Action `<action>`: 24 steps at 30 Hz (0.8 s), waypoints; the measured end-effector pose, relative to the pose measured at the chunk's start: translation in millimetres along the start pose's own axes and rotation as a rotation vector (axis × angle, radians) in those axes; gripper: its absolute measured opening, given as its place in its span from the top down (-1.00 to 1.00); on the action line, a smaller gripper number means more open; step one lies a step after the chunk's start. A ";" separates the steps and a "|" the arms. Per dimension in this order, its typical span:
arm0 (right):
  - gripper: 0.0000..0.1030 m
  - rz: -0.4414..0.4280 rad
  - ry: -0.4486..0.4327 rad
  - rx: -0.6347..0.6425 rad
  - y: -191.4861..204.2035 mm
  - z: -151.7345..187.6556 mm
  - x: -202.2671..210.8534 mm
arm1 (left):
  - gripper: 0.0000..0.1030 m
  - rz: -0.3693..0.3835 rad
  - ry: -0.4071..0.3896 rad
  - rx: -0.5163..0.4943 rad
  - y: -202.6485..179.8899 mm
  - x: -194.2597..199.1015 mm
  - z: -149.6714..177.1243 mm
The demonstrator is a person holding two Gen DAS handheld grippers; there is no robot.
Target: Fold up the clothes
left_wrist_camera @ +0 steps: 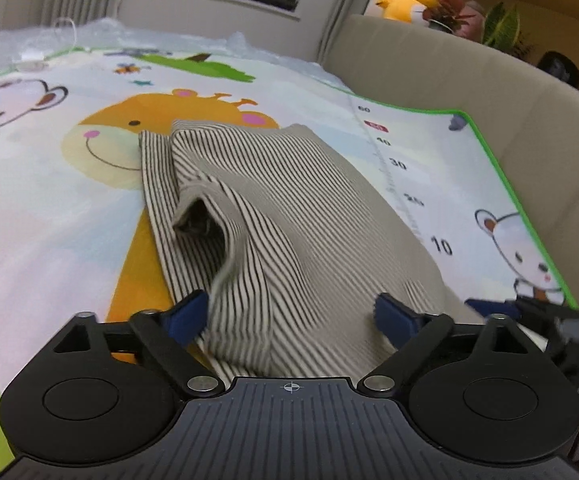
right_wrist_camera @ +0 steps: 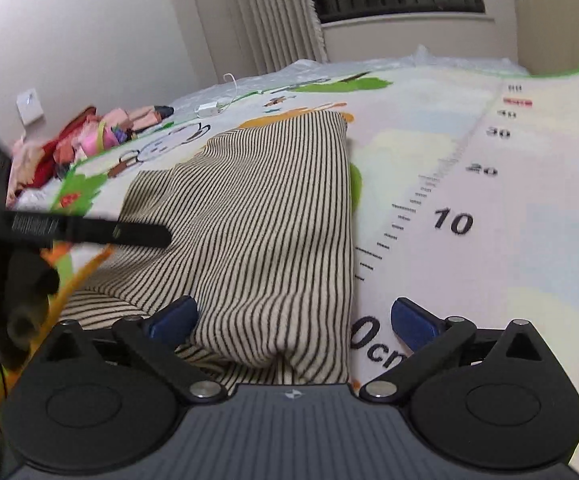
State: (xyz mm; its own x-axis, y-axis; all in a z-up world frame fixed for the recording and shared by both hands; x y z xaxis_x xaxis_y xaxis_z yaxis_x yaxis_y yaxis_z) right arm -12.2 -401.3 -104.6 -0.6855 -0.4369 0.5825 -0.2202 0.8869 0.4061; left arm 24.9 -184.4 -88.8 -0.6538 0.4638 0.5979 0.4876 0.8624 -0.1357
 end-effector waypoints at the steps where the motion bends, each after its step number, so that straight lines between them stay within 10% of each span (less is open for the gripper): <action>1: -1.00 0.002 -0.004 0.007 0.3 -0.4 -1.7 | -0.89 -0.016 -0.014 -0.003 -1.8 2.3 5.0; 24: -1.00 -0.030 -0.154 0.047 2.2 11.4 4.3 | -1.00 -0.044 -0.241 -0.009 -1.8 9.7 32.5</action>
Point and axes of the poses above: each gripper's, at about its wrist camera, not at the fingertips, and x roughly against the way its jaws point, y to its left, z to its underside, the point moved 10 cm from there along -x, roughly the way its jaws point, and after that the axes turned 12 degrees about -x, right-handed, at the moved point
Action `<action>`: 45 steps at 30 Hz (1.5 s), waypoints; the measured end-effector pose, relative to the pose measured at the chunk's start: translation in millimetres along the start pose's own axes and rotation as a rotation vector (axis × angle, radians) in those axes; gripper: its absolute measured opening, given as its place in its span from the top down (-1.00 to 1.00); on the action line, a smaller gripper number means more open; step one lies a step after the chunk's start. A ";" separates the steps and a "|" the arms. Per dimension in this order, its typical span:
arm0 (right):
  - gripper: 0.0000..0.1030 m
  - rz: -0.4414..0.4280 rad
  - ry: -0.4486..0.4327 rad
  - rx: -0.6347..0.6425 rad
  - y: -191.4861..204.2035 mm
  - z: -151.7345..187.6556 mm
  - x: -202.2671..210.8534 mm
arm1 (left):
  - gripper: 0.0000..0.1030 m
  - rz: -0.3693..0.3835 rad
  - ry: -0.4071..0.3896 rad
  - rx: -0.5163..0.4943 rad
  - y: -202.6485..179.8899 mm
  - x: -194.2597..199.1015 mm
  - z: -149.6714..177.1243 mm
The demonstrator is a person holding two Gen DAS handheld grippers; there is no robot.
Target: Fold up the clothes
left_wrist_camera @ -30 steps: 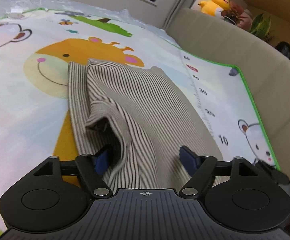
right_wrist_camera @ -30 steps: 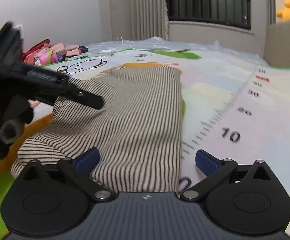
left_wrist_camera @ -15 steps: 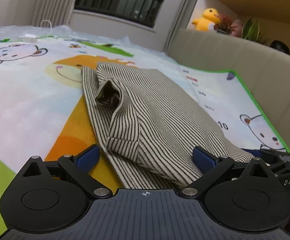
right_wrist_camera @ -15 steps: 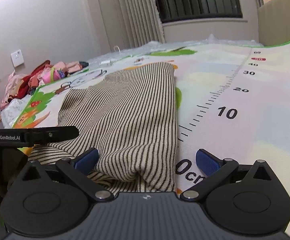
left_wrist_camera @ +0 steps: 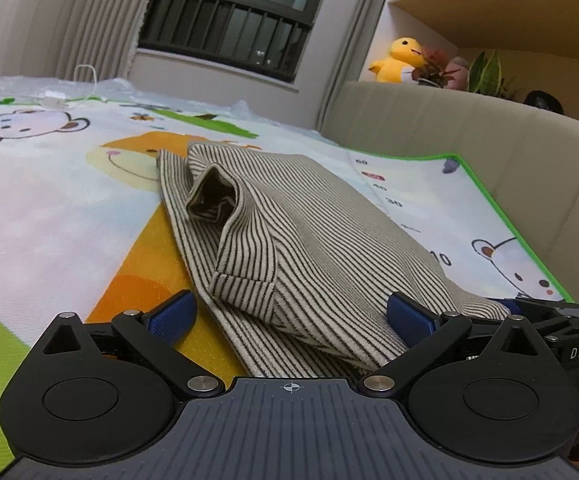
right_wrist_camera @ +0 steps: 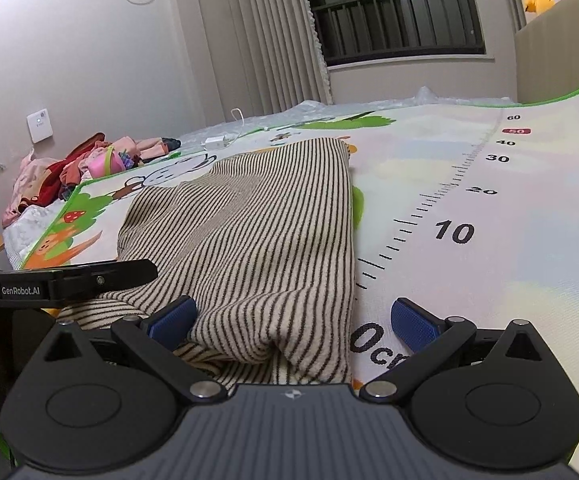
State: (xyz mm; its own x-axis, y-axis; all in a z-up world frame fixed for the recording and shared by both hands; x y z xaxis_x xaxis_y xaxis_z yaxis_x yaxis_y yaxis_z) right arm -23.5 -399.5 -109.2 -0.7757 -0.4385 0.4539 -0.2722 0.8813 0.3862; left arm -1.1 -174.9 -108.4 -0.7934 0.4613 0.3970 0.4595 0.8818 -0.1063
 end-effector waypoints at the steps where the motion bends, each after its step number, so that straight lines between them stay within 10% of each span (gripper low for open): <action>1: -1.00 -0.001 -0.005 0.002 0.1 0.3 0.4 | -1.00 0.000 -0.001 0.000 0.1 0.0 0.1; 36: -1.00 0.000 0.054 0.003 0.6 -3.4 -3.6 | -1.00 0.013 -0.002 0.016 4.5 -0.8 -1.5; 39: -1.00 -0.007 0.129 0.079 7.8 -15.1 -1.8 | -1.00 0.028 0.045 0.044 7.3 1.1 -7.7; 45: -1.00 -0.057 0.007 0.596 76.4 -36.9 52.0 | -1.00 -0.033 0.083 0.078 31.7 22.6 -25.8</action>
Point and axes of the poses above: each gripper's, at about its wrist camera, not at the fingertips, and x roughly against the way its jaws point, y to its left, z to its underside, the point moved 10 cm from there along -x, roughly the way its jaws point, and after that the axes turned 12 degrees about -x, right-handed, at the moved point
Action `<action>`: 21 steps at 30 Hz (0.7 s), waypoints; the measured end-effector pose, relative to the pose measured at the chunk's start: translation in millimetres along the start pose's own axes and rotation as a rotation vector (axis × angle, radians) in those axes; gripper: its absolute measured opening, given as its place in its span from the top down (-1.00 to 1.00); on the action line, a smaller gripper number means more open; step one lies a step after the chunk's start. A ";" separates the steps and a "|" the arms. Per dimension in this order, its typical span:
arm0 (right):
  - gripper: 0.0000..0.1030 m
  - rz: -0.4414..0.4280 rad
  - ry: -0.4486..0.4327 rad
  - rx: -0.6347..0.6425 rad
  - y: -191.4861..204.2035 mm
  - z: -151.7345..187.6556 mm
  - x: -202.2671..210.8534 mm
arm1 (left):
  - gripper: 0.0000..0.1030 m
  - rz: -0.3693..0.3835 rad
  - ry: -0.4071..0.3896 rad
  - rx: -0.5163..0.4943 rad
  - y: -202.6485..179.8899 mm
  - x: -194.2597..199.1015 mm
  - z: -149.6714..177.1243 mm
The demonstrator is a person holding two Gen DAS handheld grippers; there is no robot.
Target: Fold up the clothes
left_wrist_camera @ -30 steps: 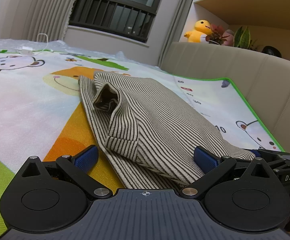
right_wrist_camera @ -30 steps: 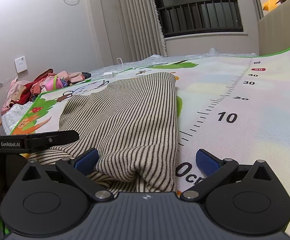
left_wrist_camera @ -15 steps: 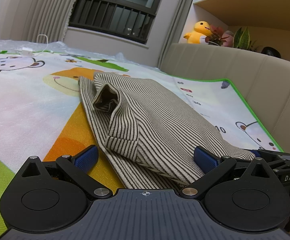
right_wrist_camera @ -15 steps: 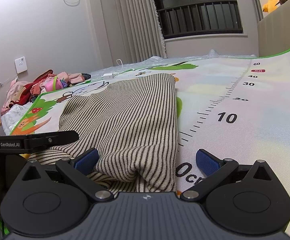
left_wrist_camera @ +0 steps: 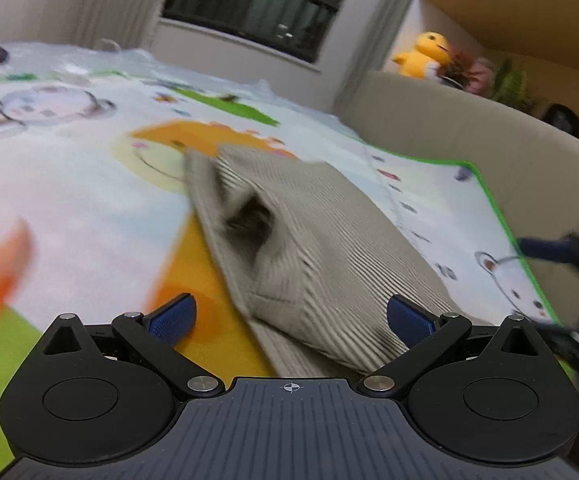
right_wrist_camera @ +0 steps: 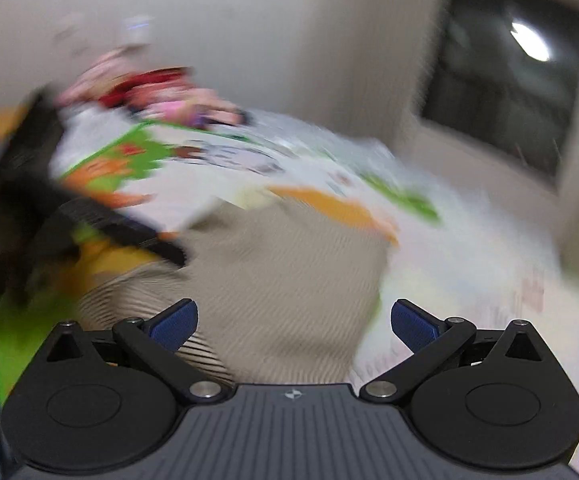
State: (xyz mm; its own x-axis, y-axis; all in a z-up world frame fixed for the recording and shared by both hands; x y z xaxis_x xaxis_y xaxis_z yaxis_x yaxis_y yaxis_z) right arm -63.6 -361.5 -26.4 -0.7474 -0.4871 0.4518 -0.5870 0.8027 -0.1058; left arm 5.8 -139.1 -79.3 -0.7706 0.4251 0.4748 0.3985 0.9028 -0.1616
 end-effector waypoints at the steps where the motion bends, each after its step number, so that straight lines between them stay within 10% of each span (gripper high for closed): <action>1: -1.00 -0.044 0.008 0.042 15.8 -0.2 4.7 | -1.00 -0.013 -0.002 -0.010 3.4 2.9 -2.9; 6: -1.00 -0.188 0.131 0.083 74.7 38.4 -19.1 | -1.00 -0.050 0.019 -0.051 8.7 8.2 -9.5; 11: -0.99 -0.054 0.098 0.352 98.4 62.1 -51.0 | -1.00 -0.027 0.027 -0.086 0.1 14.4 -11.1; 15: -0.33 -0.062 0.149 0.053 70.3 37.1 -55.6 | -1.00 -0.008 0.017 -0.098 -6.1 19.6 -13.7; 21: -0.11 -0.219 0.262 -0.534 13.0 19.8 -60.3 | -1.00 0.039 0.005 -0.168 -14.1 27.6 -17.0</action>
Point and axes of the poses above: each gripper's, at about its wrist camera, not at the fingertips, and x roughly against the way its jaws point, y to its left, z to its underside, the point moved 10 cm from there along -x, roughly the way its jaws point, and after that the axes turned 12 degrees about -x, right-handed, at the moved point
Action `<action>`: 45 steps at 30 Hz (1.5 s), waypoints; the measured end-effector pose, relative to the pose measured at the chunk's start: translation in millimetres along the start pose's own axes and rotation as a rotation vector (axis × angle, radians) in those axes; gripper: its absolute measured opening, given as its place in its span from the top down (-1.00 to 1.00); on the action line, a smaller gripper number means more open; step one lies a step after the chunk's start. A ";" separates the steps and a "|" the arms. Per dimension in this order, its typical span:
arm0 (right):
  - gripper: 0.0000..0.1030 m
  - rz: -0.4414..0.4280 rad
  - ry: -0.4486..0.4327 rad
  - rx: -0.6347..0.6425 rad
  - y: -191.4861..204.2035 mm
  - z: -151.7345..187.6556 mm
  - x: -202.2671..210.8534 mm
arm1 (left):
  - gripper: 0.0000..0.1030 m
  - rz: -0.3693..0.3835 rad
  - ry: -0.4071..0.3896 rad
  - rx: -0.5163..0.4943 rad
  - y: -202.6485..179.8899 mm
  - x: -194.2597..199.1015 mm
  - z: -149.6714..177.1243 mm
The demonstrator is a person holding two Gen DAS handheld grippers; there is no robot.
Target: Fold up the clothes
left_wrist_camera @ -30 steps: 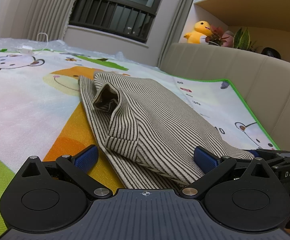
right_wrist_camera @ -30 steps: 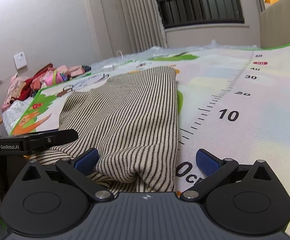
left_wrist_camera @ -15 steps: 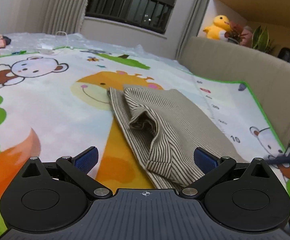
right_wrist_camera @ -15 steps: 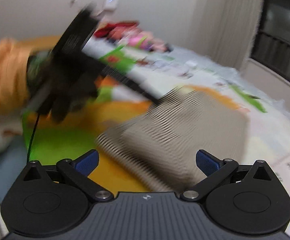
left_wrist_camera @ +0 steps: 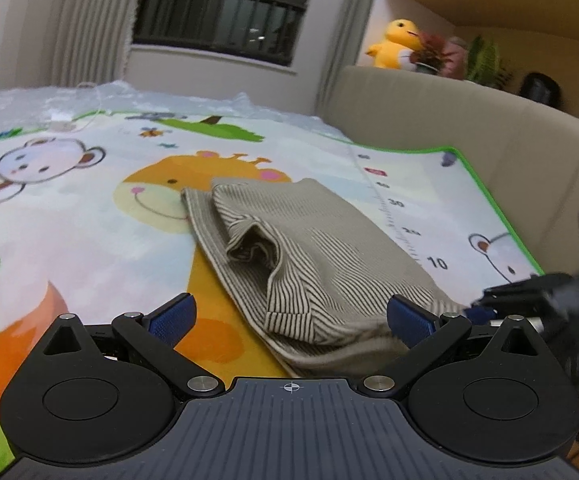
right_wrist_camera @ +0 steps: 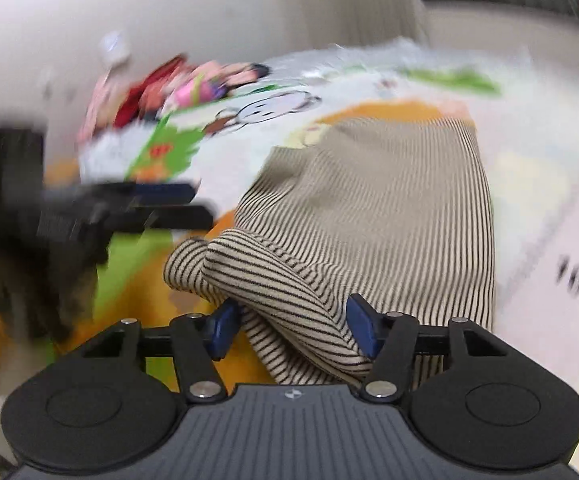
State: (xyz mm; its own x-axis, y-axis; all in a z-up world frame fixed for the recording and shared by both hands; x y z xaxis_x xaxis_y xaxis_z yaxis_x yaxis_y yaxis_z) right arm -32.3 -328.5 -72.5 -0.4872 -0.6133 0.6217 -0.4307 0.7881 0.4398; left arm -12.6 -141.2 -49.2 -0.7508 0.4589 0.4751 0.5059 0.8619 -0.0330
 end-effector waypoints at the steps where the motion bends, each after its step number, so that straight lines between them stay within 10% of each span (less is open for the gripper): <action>1: -0.11 -0.018 0.010 -0.050 -4.4 -2.0 -0.5 | -1.00 0.018 0.000 -0.025 -2.3 2.6 0.0; 18: -0.07 -0.045 0.066 -0.210 -22.7 -18.5 -10.8 | -1.00 0.216 0.039 -0.370 -69.7 -14.1 17.2; 24: -0.33 0.042 0.009 0.090 6.3 -9.7 1.8 | -1.00 0.092 0.079 -0.328 -43.1 -34.0 17.2; 33: -0.65 0.317 -0.147 0.689 27.4 29.1 1.4 | -1.00 0.138 0.060 -0.103 -14.1 -37.6 -2.7; 36: 0.31 0.350 -0.173 0.798 26.7 32.4 -21.1 | -1.00 0.130 0.076 -0.090 -11.0 -33.2 1.9; 45: 0.48 0.251 -0.071 0.656 31.9 25.1 6.2 | -1.00 0.105 -0.073 0.145 46.4 -1.1 -52.3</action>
State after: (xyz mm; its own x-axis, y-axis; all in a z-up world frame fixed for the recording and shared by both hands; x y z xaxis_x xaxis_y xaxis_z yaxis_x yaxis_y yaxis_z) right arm -68.1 -308.5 -70.9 -0.6710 -0.4368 0.5991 -0.6570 0.7249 -0.2072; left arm 33.9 -113.0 -5.3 -0.7284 0.5578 0.3979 0.5206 0.8281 -0.2079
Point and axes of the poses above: each gripper's, at about its wrist camera, not at the fingertips, and x roughly against the way its jaws point, y to its left, z to its underside, the point moved 10 cm from there along -x, roughly the way its jaws point, and after that the axes turned 12 degrees about -x, right-handed, at the moved point
